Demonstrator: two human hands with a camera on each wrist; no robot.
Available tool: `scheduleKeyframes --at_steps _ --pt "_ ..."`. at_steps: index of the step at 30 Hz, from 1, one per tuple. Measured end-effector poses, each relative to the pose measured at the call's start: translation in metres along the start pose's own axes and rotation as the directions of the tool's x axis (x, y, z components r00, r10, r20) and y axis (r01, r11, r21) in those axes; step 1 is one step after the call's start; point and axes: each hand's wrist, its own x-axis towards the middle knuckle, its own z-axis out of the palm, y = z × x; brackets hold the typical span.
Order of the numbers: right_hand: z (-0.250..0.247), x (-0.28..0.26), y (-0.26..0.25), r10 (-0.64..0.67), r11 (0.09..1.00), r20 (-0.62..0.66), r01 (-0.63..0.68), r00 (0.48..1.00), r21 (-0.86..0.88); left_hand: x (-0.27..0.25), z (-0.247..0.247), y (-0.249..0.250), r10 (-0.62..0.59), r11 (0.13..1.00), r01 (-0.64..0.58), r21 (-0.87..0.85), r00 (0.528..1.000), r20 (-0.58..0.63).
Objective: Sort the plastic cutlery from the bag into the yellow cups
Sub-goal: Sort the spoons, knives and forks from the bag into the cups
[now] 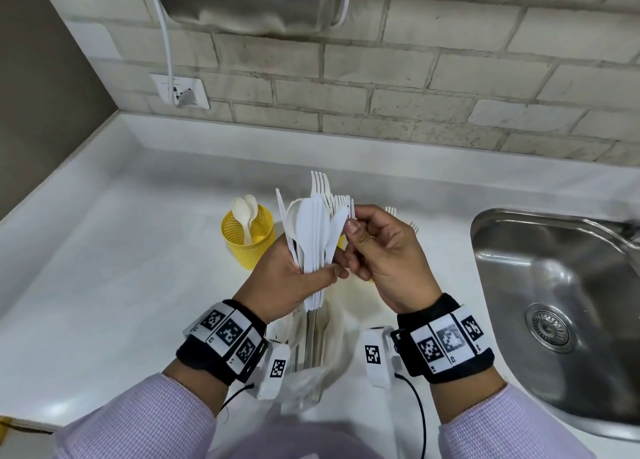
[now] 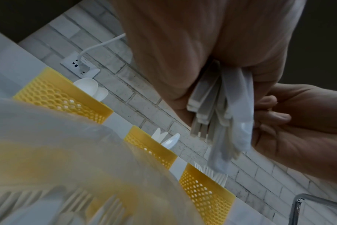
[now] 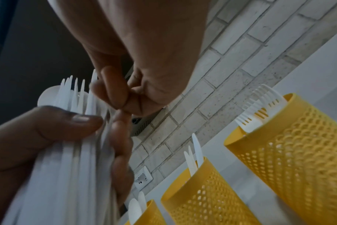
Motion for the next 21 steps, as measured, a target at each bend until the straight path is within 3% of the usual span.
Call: scheduleKeyframes --at_steps 9,15,21 --pt "0.006 -0.001 -0.005 0.016 0.996 -0.040 -0.012 0.999 0.088 -0.004 -0.003 0.003 -0.038 0.998 0.041 0.046 0.997 -0.070" --pt "0.003 0.002 -0.013 0.045 0.955 -0.001 -0.042 0.999 0.294 -0.009 -0.004 0.004 -0.084 0.983 0.102 0.153 0.989 -0.119" --pt "-0.010 0.012 -0.027 0.042 0.838 0.002 -0.036 0.999 0.544 -0.010 -0.001 0.006 -0.054 0.972 0.083 0.220 0.990 -0.134"
